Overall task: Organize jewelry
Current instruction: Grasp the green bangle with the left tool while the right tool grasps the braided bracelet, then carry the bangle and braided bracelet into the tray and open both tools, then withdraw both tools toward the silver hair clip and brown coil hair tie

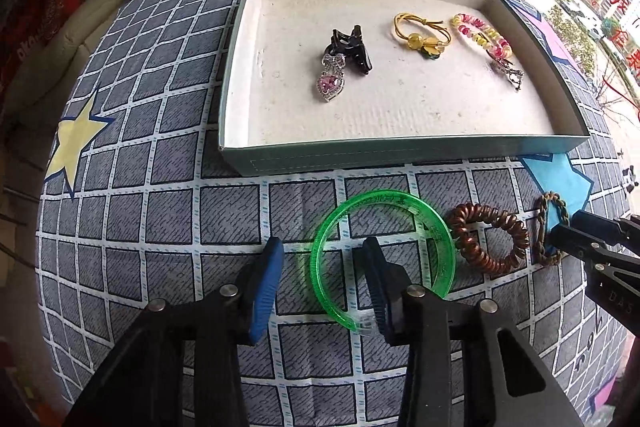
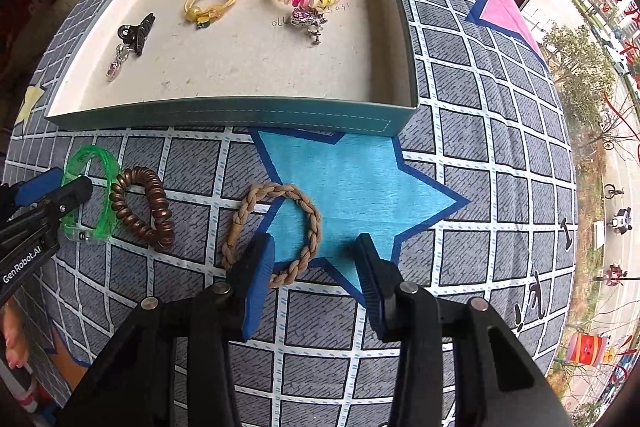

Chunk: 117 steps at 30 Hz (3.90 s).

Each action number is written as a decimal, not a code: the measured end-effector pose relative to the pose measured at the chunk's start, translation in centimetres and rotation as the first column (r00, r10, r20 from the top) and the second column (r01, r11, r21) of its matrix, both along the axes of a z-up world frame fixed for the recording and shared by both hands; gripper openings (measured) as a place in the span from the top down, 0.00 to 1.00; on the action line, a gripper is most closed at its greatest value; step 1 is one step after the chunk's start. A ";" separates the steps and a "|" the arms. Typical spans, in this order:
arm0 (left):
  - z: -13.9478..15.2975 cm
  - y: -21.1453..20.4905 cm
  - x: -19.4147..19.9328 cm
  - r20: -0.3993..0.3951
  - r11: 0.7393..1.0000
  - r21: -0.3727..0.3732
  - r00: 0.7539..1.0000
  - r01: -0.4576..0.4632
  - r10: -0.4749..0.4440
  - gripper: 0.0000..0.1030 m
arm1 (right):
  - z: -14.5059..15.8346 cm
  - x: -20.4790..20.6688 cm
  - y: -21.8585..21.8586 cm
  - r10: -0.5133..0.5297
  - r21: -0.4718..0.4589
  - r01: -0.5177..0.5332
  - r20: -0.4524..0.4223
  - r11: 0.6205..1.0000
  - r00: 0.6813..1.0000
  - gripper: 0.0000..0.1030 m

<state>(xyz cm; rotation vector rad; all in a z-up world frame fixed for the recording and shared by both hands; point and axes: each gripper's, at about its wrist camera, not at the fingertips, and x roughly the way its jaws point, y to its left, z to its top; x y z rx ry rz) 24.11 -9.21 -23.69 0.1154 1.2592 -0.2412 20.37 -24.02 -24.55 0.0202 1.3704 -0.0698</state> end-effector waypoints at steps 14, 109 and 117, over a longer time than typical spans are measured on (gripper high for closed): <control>0.8 0.4 -0.4 -0.013 0.994 -0.107 0.999 -0.037 0.036 0.81 | 2.3 -3.1 -1.2 -0.072 0.127 0.066 0.040 0.990 0.997 0.93; 8.8 -1.3 7.4 0.268 0.998 0.017 0.962 -0.057 0.051 0.00 | 7.3 11.8 -6.8 -0.121 0.422 0.031 0.188 0.906 0.975 0.38; 9.8 2.3 2.4 0.244 0.997 0.030 0.968 -0.069 0.060 0.00 | 8.2 5.9 -5.6 -0.123 0.443 0.033 0.176 0.896 0.977 0.22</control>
